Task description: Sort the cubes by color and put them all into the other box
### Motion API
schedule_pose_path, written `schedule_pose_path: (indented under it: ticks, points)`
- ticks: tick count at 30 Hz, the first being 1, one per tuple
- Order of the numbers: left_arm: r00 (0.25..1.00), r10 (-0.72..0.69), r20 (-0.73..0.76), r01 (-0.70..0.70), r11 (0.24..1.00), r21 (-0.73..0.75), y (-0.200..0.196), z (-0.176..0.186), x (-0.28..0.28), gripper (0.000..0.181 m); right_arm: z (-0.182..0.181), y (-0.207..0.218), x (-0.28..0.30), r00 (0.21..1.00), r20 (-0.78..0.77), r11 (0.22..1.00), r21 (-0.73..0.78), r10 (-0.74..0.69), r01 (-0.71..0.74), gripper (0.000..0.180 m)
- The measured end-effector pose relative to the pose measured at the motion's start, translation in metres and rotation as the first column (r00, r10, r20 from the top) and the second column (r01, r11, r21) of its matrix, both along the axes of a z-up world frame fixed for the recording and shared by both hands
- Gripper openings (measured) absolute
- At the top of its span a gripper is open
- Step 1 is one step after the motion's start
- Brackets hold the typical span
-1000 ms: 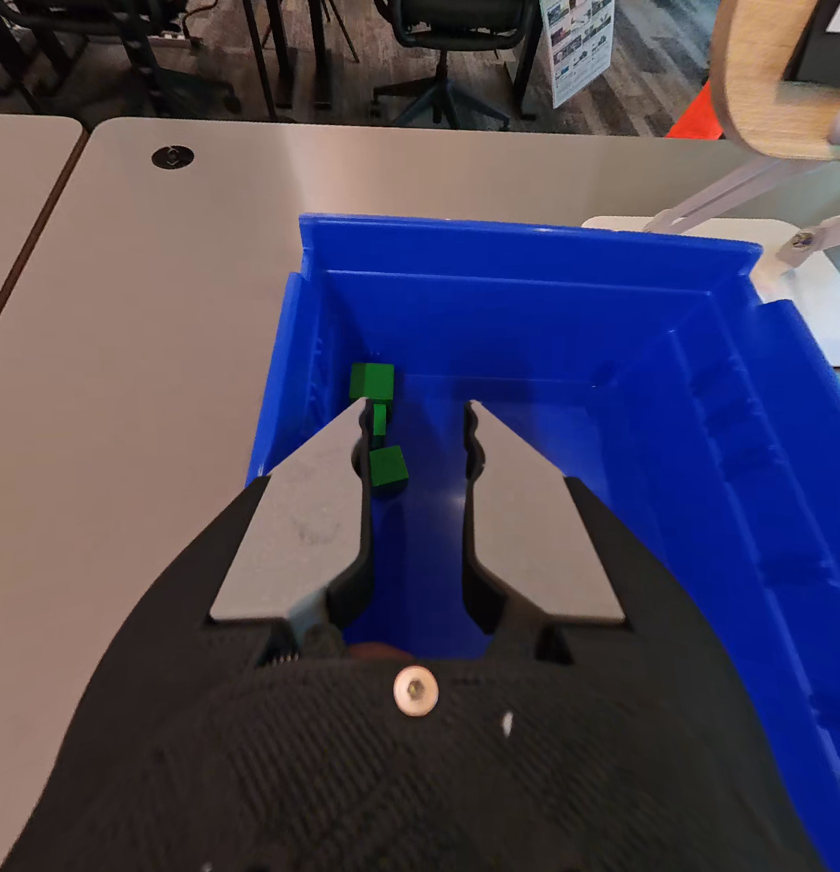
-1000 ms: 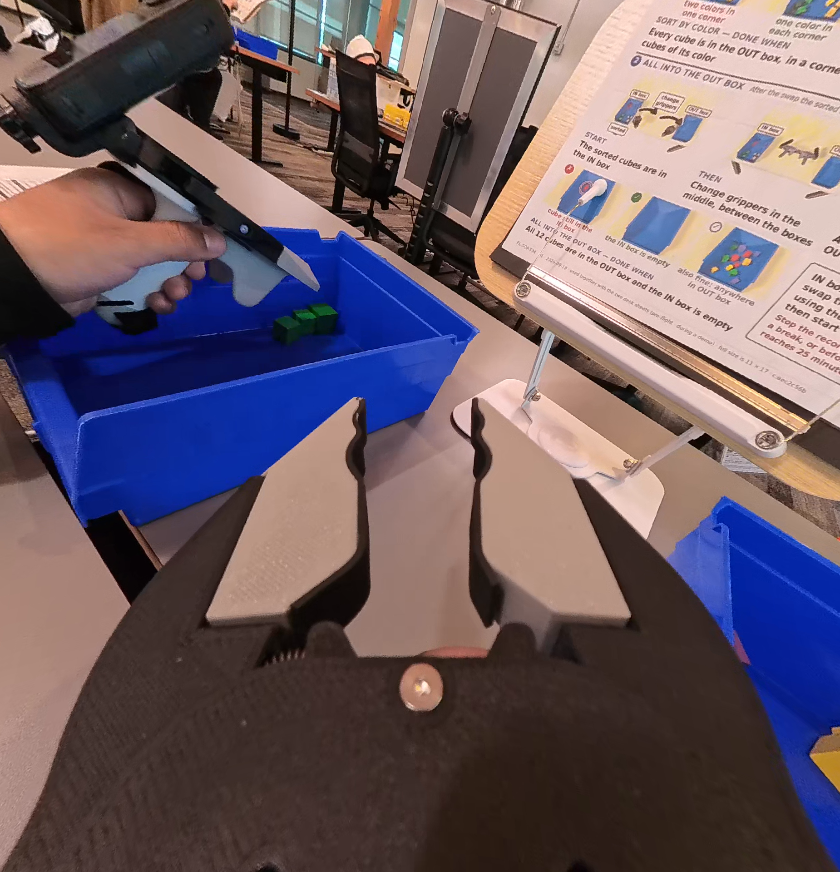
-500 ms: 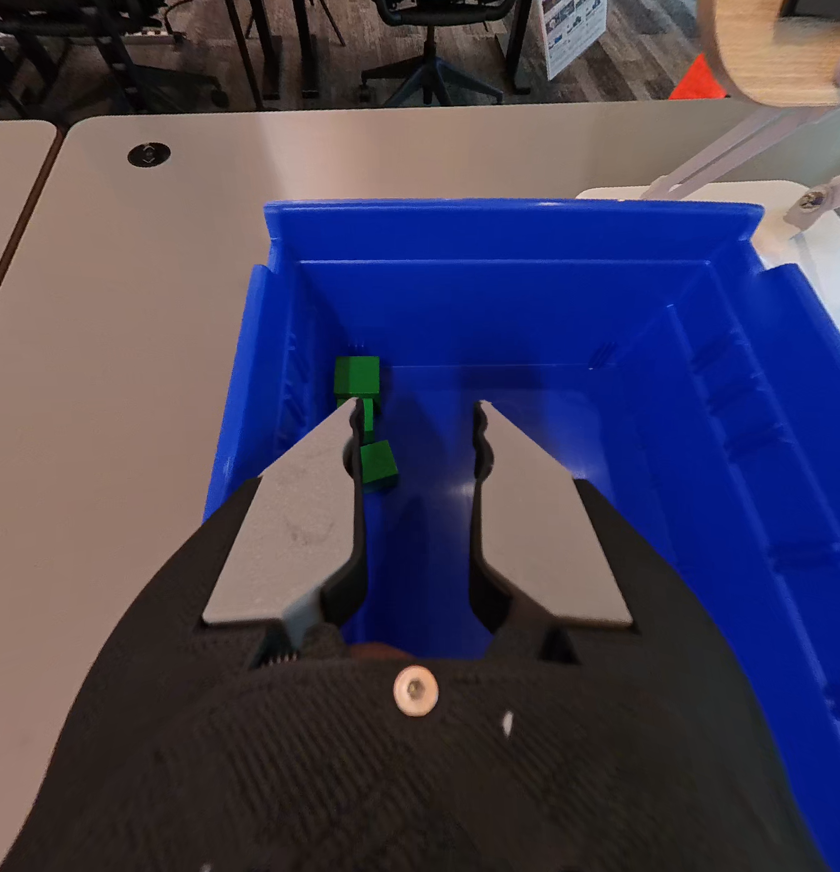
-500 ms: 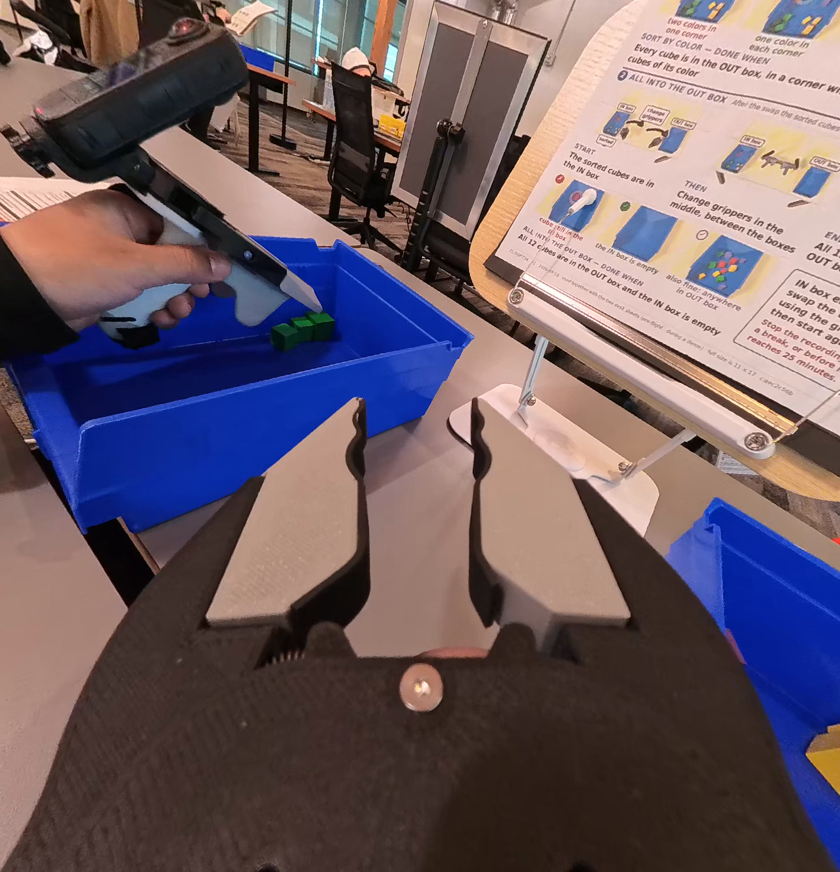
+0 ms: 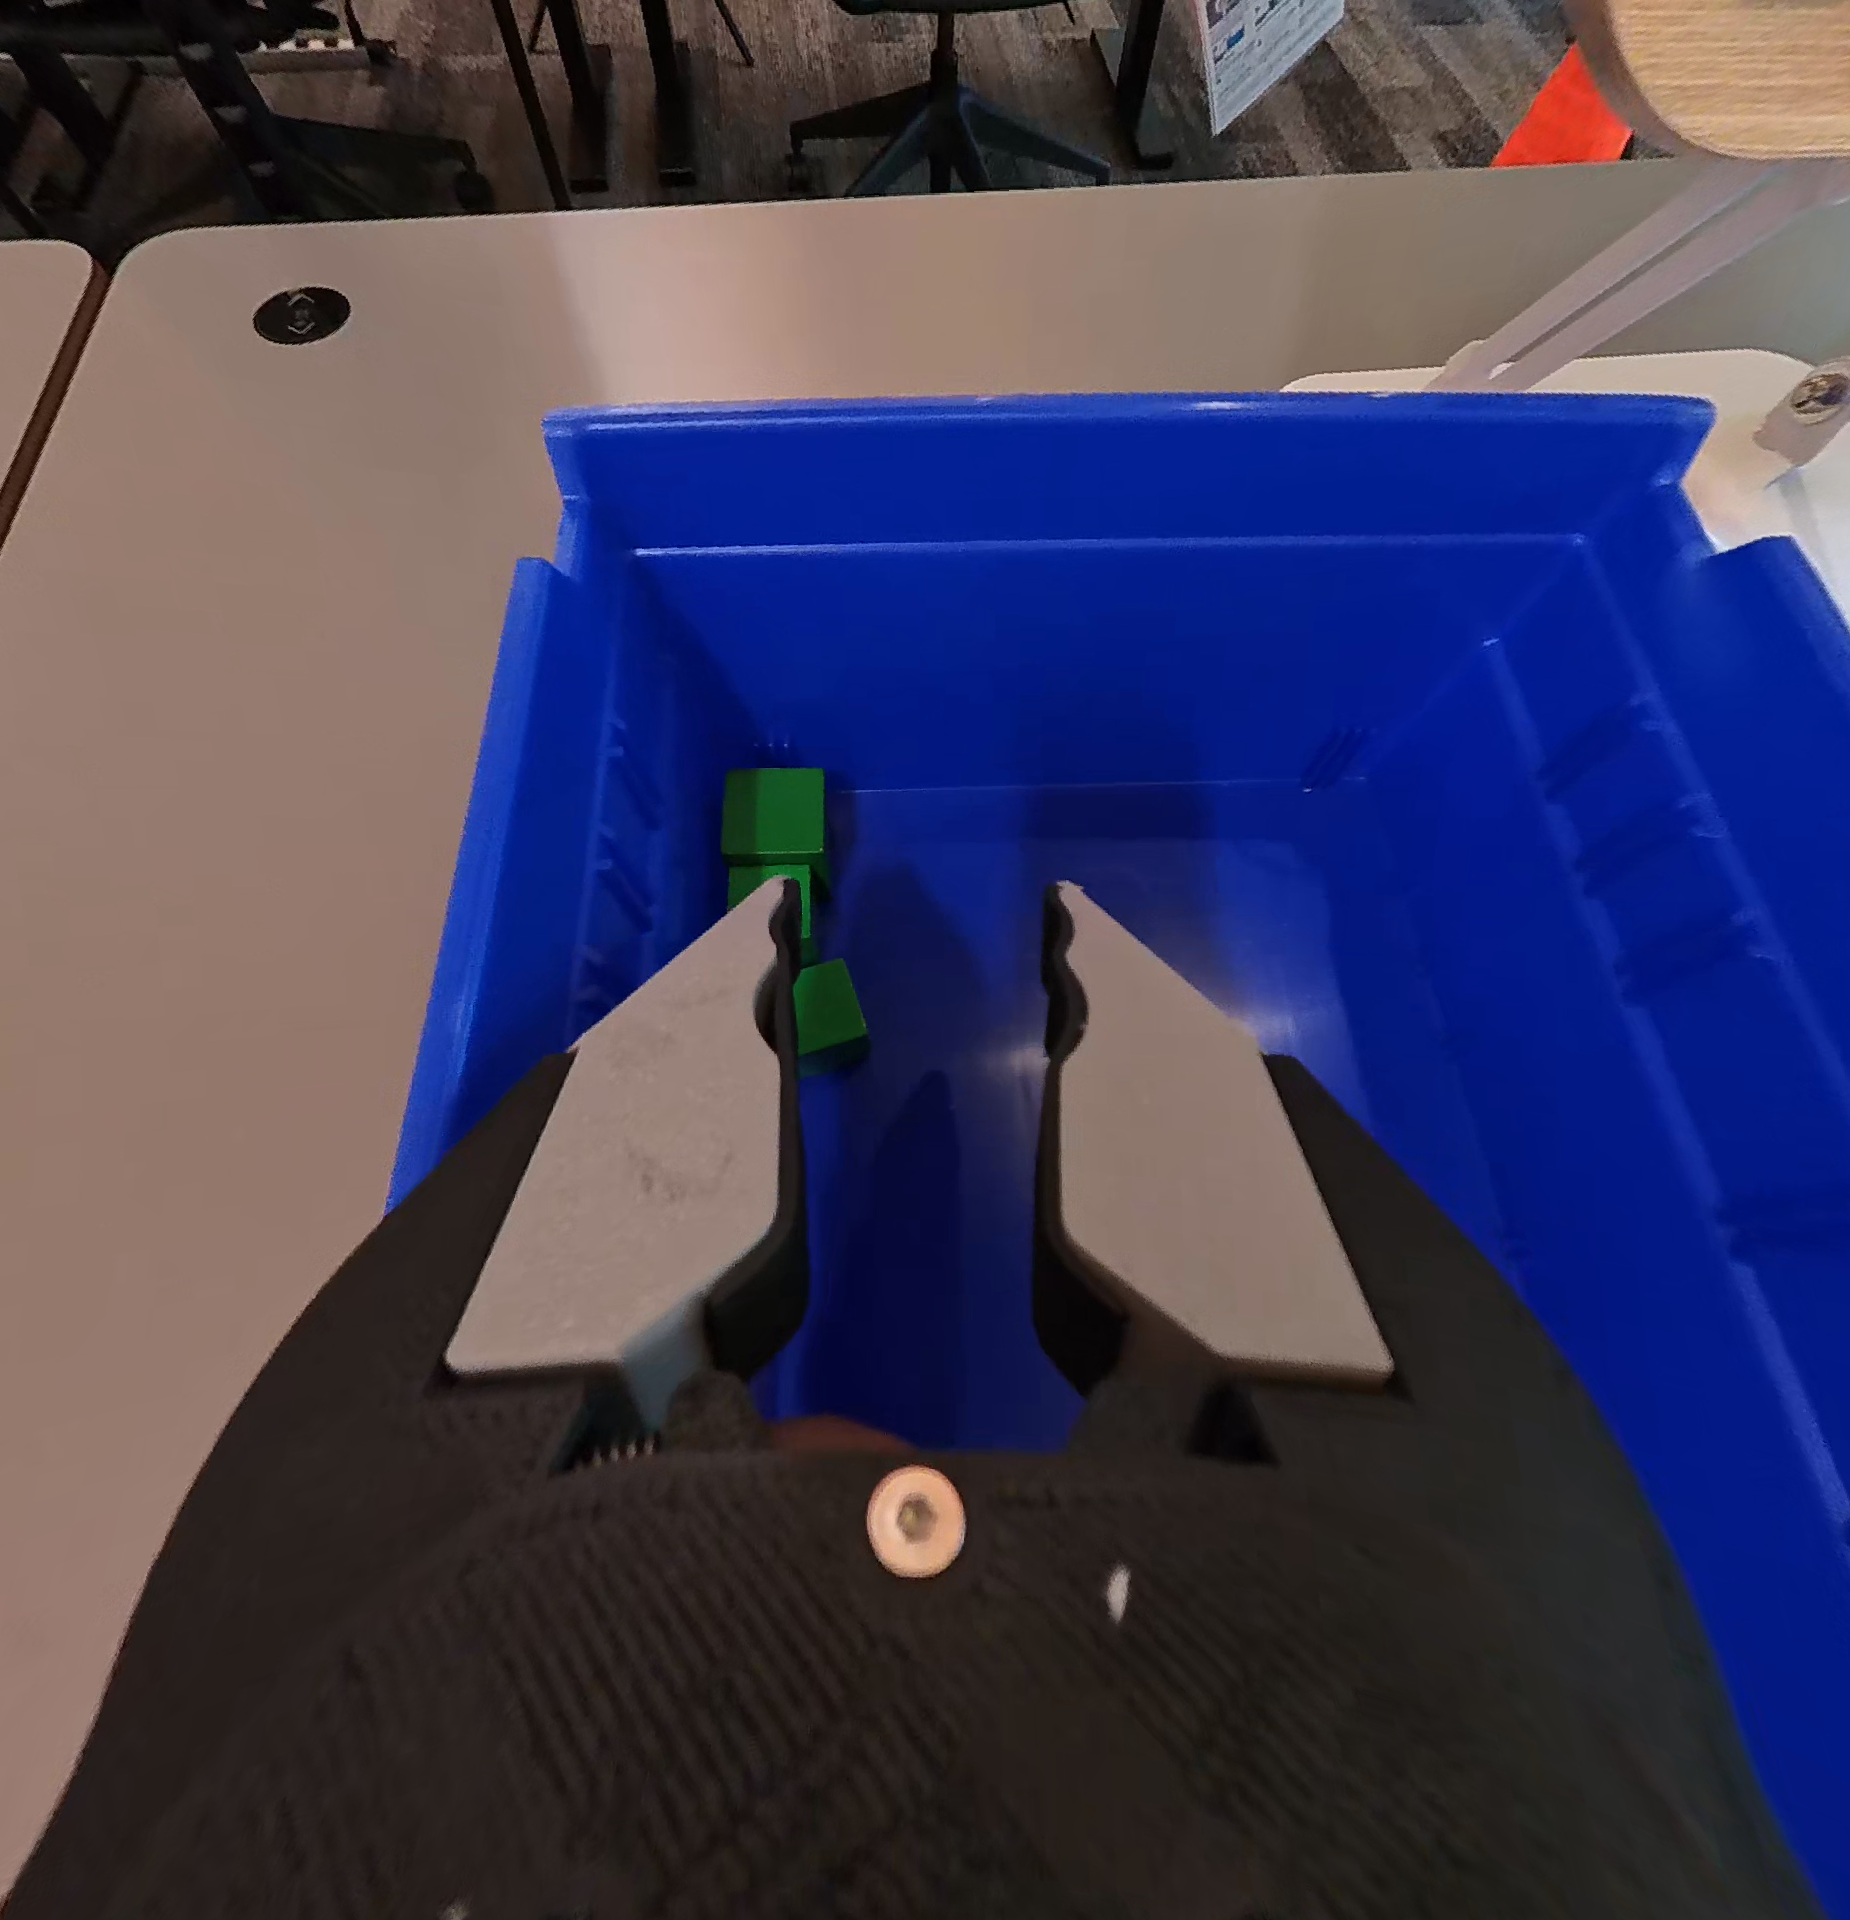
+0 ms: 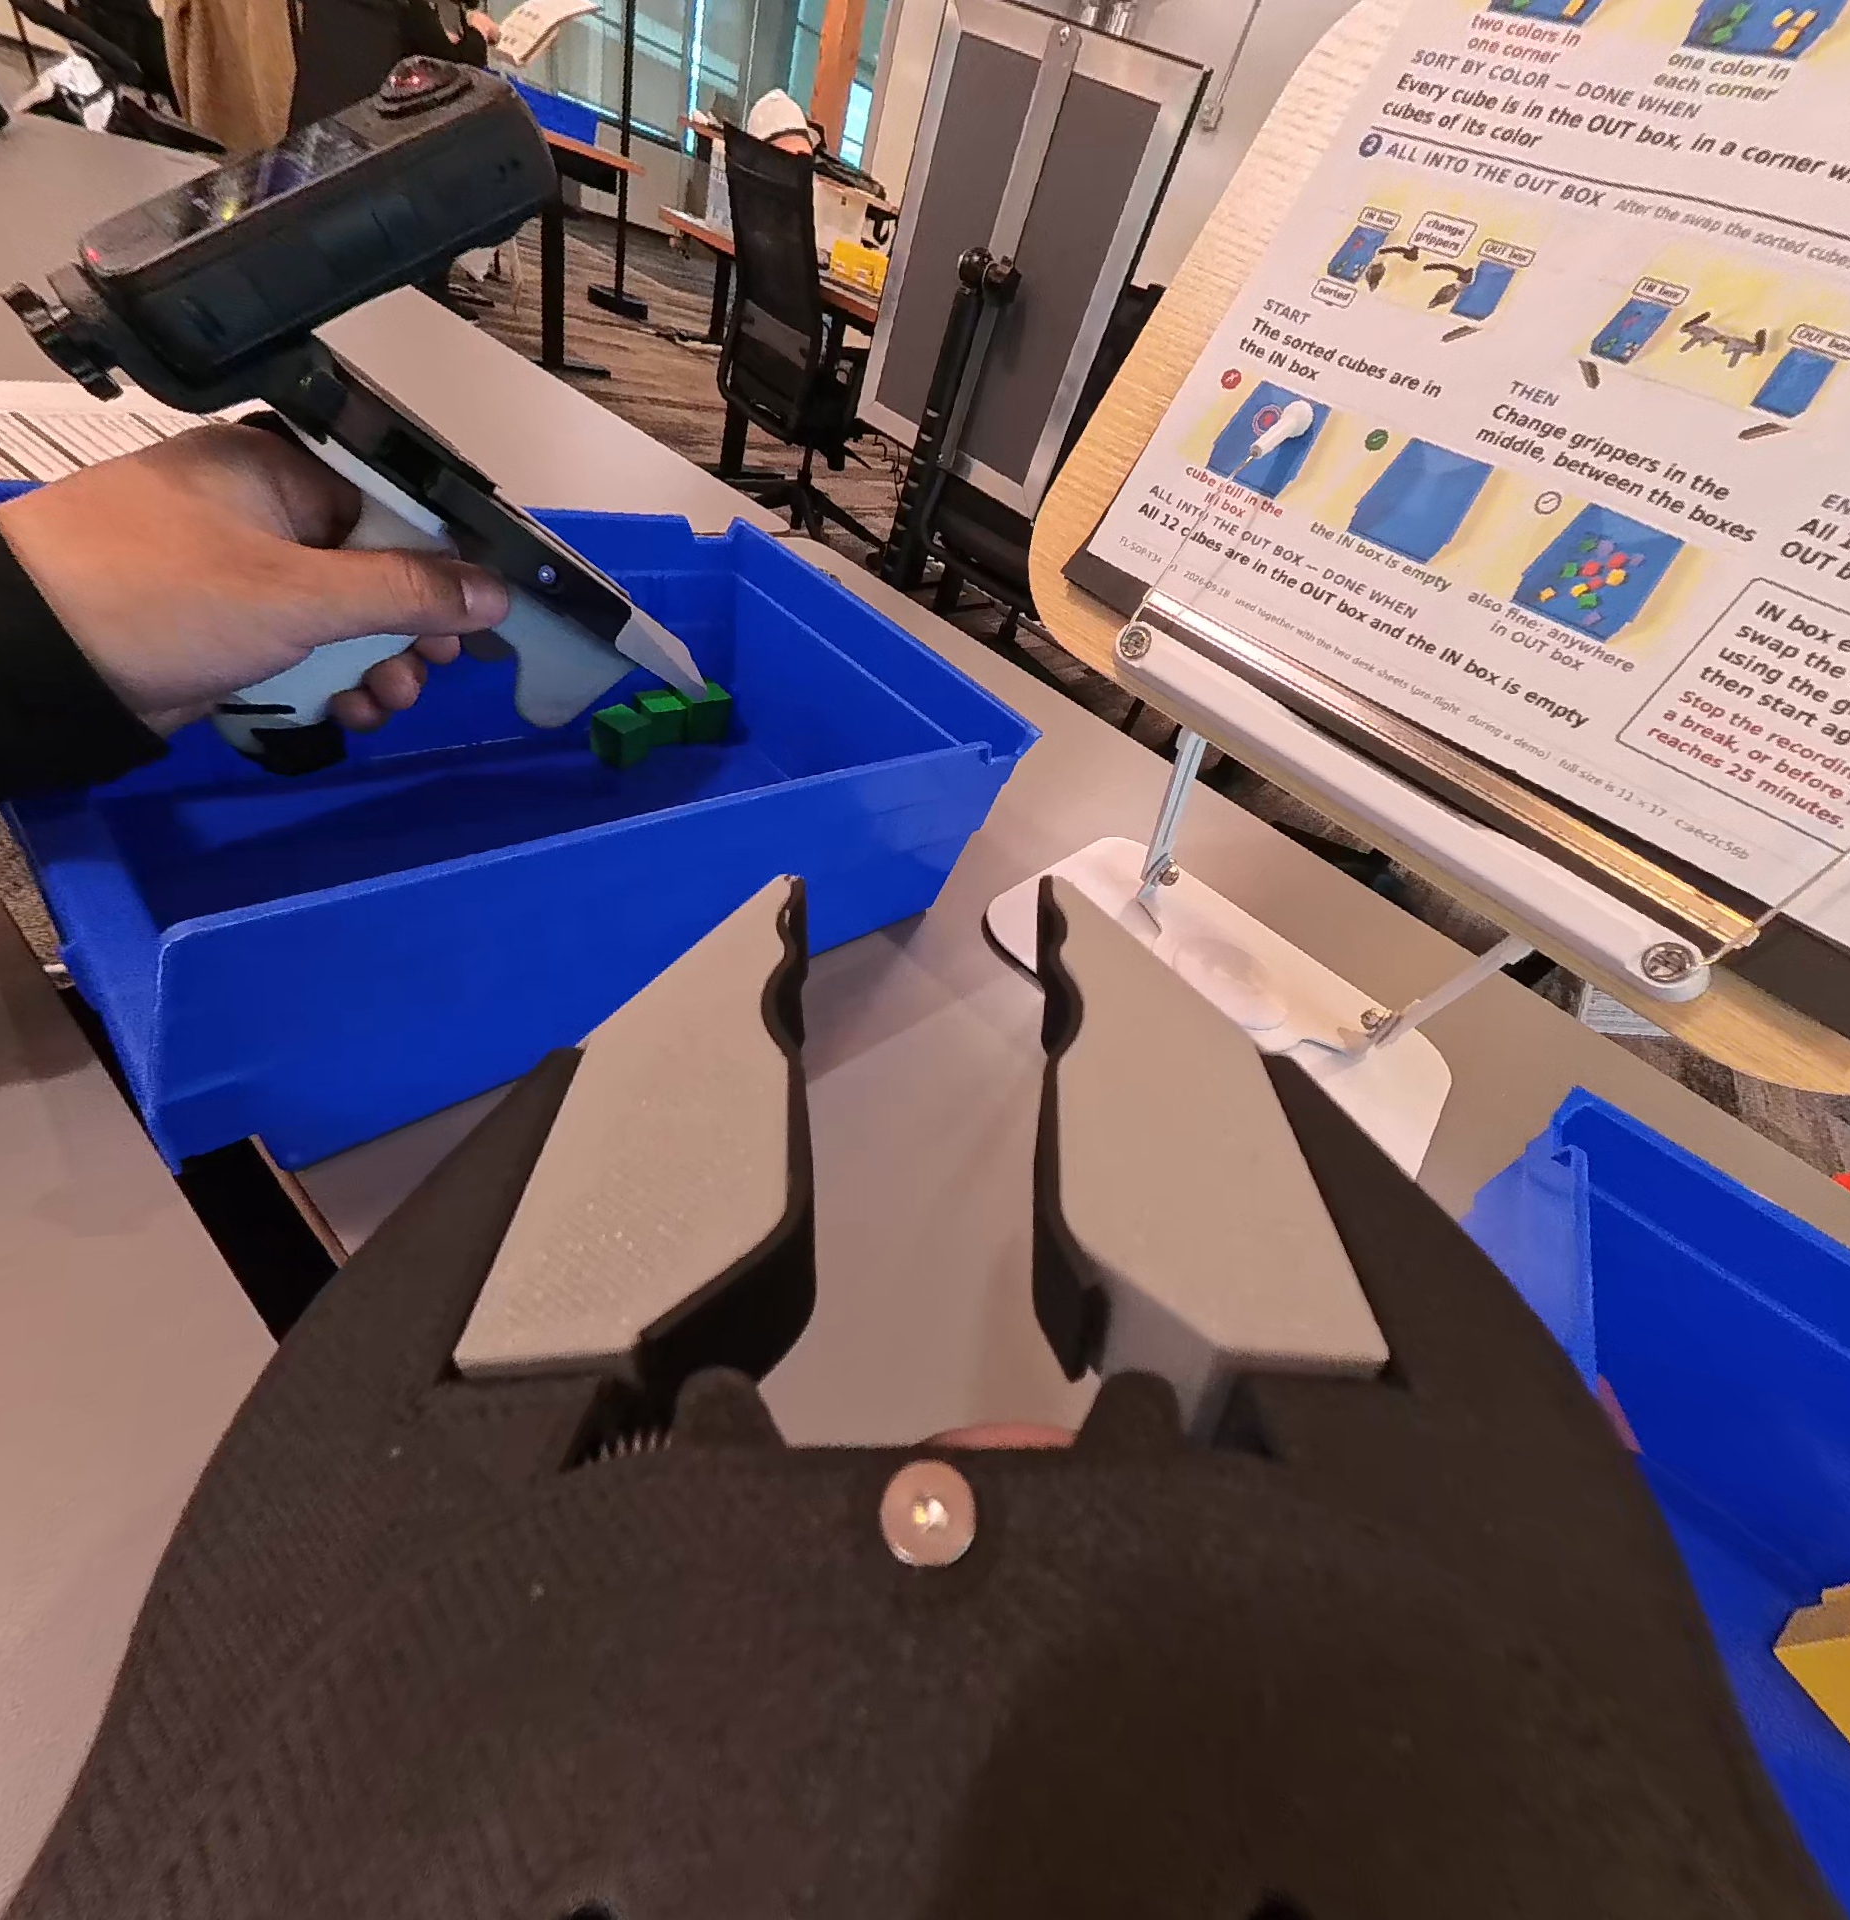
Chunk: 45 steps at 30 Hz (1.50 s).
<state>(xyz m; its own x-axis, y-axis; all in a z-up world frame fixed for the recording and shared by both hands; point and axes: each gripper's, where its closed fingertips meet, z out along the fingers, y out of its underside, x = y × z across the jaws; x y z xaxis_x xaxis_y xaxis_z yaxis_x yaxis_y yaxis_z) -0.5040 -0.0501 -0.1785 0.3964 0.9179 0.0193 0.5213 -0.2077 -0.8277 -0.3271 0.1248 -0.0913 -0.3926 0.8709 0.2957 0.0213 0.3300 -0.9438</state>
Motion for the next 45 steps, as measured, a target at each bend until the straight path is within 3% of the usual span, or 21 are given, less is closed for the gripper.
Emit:
schedule_pose_path:
  ticks: [39,42,45]
  points:
    - [1.000,-0.011,-0.001,0.011,1.000,-0.027,0.004,-0.002,0.001,0.045,-0.007,0.004,-0.005,0.999,0.034,1.000,0.009,-0.024,0.023,0.043]
    - [1.000,-0.023,-0.017,0.023,1.000,-0.010,0.009,0.006,0.005,0.045,-0.020,0.009,-0.011,0.993,0.106,0.999,-0.015,-0.042,0.044,0.046]
    - [0.992,-0.063,-0.109,0.067,0.997,0.027,0.029,0.041,0.022,0.046,-0.051,0.018,-0.021,0.960,0.269,0.996,-0.042,-0.070,0.084,0.060]
